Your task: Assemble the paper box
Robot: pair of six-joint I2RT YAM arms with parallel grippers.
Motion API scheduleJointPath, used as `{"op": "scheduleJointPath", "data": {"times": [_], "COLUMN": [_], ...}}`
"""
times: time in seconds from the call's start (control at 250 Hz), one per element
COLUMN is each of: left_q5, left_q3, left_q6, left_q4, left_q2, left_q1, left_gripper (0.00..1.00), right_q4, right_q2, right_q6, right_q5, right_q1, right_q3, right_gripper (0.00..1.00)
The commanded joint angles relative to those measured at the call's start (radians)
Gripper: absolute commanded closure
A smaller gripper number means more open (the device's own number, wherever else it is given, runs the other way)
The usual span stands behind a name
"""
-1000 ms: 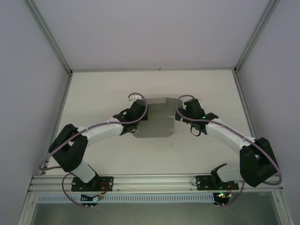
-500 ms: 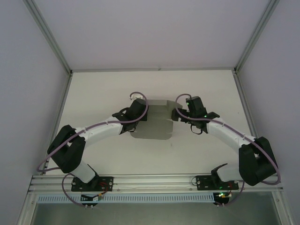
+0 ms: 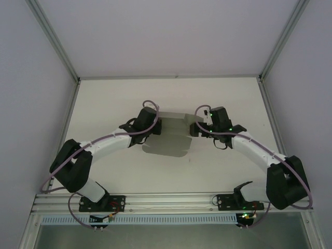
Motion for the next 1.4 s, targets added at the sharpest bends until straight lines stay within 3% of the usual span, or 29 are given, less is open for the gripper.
{"op": "scheduleJointPath", "data": {"times": [0.0,0.22,0.343,0.411,0.547,0.699,0.858,0.982,1.158,1.242,1.274,1.365,1.397], "left_q5": [0.185,0.271,0.335,0.358,0.375,0.425,0.568,0.56,0.565,0.521,0.49,0.373,0.336], "left_q3": [-0.014,-0.02,-0.043,-0.041,-0.033,-0.025,-0.01,0.014,0.045,0.056,0.057,0.057,0.061], "left_q6": [0.152,0.181,0.2,0.216,0.237,0.26,0.316,0.34,0.359,0.336,0.316,0.257,0.238], "left_q4": [0.015,0.001,0.039,0.04,0.032,0.038,0.05,0.043,0.047,0.059,0.064,0.074,0.068], "left_q2": [-0.056,-0.055,-0.068,-0.073,-0.065,-0.041,-0.022,-0.002,0.041,0.05,0.052,0.042,0.038], "left_q1": [0.014,0.027,0.027,0.027,0.026,0.027,0.025,0.027,0.027,0.027,0.026,0.03,0.037], "left_gripper": [1.0,1.0,1.0,1.0,1.0,1.0,1.0,1.0,1.0,1.0,1.0,1.0,1.0], "right_q4": [-0.042,-0.104,-0.099,-0.081,-0.023,-0.032,-0.123,-0.156,-0.189,-0.154,-0.137,-0.089,-0.079], "right_q2": [-0.07,-0.063,-0.016,0.001,-0.005,-0.04,-0.042,-0.051,-0.074,-0.083,-0.091,-0.115,-0.124], "right_q6": [-0.053,-0.095,-0.172,-0.22,-0.317,-0.436,-0.612,-0.703,-0.729,-0.656,-0.622,-0.522,-0.496], "right_q5": [-0.016,-0.137,-0.307,-0.385,-0.471,-0.639,-0.838,-0.979,-0.978,-0.87,-0.798,-0.586,-0.519], "right_q1": [-0.025,-0.071,-0.097,-0.097,-0.097,-0.097,-0.097,-0.095,-0.096,-0.096,-0.095,-0.095,-0.096], "right_q3": [-0.023,-0.017,-0.013,-0.002,0.008,0.005,0.02,0.023,0.036,0.032,0.03,0.014,0.004], "right_gripper": [0.04,0.08,0.14,0.25,0.69,0.68,0.85,0.94,0.93,0.82,0.7,0.55,0.54]}}
